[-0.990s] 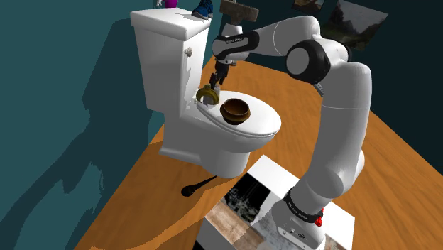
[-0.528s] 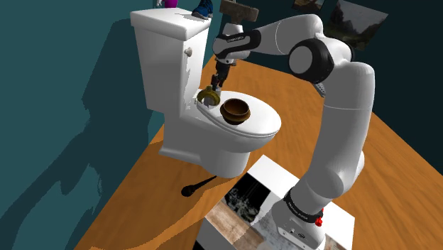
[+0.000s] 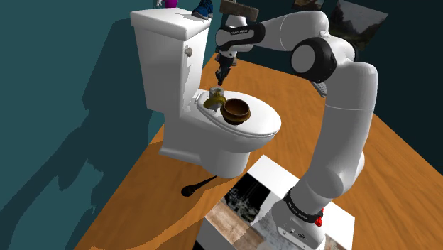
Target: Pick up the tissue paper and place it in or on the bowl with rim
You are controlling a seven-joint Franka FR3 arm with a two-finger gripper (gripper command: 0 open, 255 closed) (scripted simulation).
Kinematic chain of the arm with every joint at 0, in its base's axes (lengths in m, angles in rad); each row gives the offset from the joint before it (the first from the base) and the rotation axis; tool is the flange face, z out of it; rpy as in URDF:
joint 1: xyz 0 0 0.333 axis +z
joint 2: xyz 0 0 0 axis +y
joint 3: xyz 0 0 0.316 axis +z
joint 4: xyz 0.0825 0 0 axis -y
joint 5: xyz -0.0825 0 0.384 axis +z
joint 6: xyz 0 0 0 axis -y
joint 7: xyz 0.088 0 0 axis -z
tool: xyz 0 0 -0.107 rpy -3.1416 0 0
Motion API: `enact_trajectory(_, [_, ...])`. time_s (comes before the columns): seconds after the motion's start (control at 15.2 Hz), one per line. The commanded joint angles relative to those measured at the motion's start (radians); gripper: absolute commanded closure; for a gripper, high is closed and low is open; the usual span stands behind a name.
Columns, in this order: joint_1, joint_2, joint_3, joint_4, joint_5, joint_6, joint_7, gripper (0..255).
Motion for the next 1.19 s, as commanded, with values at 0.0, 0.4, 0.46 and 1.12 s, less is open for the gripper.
enact_trajectory(0.0, [0.0, 0.0, 0.0, 0.0, 0.0, 0.0, 0.0, 255])
enact_trajectory(0.4, [0.008, -0.165, 0.009, -0.372, -0.064, 0.311, -0.159, 0])
enact_trajectory(0.46, [0.007, -0.157, 0.01, -0.374, -0.063, 0.322, -0.16, 0])
enact_trajectory(1.12, [0.002, -0.107, 0.012, -0.382, -0.053, 0.379, -0.166, 0])
